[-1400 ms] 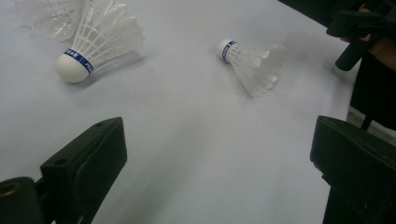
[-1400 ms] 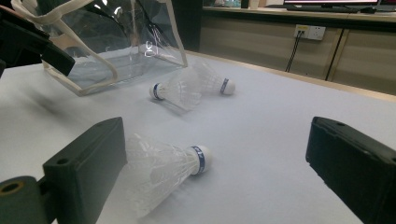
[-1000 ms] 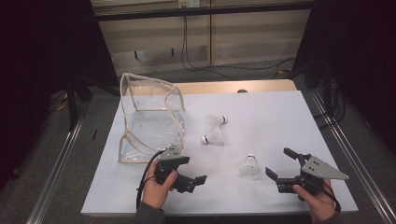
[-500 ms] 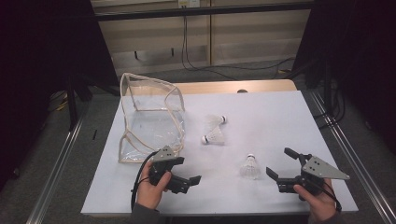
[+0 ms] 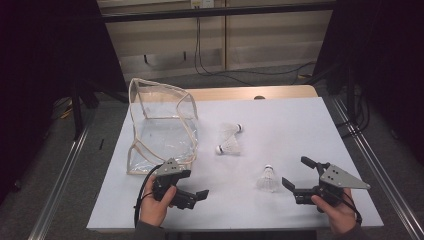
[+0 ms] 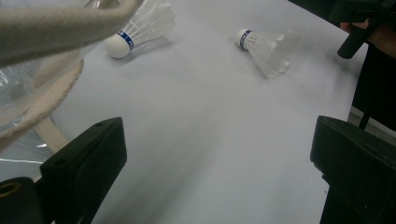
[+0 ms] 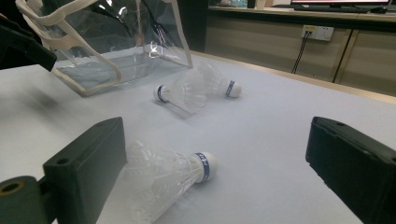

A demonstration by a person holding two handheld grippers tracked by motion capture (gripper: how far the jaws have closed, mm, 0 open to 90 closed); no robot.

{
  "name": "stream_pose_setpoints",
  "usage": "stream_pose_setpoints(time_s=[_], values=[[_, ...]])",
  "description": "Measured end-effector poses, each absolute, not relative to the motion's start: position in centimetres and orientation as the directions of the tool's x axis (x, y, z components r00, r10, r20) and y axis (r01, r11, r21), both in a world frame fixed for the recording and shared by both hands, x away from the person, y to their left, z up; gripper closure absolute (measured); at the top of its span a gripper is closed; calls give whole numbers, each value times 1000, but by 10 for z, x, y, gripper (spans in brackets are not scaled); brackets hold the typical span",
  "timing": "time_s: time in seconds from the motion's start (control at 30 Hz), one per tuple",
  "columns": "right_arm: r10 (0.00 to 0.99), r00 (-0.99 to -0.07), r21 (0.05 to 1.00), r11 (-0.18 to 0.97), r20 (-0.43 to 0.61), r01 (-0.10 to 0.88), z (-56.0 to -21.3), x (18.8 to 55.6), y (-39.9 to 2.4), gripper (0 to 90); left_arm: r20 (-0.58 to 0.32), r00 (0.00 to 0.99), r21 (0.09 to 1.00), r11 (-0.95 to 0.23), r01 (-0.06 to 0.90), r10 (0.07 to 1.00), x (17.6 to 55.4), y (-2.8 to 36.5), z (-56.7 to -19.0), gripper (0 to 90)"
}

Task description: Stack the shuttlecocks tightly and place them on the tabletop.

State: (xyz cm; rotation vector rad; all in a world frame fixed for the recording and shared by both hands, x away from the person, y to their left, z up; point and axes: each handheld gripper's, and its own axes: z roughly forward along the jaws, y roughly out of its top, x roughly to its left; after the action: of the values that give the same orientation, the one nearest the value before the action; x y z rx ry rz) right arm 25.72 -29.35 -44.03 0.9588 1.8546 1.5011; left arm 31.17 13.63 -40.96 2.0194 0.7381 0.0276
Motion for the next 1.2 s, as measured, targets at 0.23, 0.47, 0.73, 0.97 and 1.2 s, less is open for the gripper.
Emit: stream_pose_setpoints(time_s=[0.23,0.47,0.73,0.97,1.2], values=[[811,-585,977,116,11,180,-440,257,-294,44,-266,814,791,-366,490,516,315,143,-413,39],[812,-583,976,120,8,180,-440,256,-295,44,-270,808,795,-353,494,523,315,152,-413,39],[810,-586,976,119,11,182,-440,256,-294,44,-267,803,795,-349,496,533,314,161,-414,39],[810,-586,976,119,9,181,-440,256,-294,44,-259,802,803,-342,488,538,314,168,-414,39],[809,-588,977,117,11,180,-440,256,-294,44,-251,802,801,-349,486,541,316,176,-415,39]])
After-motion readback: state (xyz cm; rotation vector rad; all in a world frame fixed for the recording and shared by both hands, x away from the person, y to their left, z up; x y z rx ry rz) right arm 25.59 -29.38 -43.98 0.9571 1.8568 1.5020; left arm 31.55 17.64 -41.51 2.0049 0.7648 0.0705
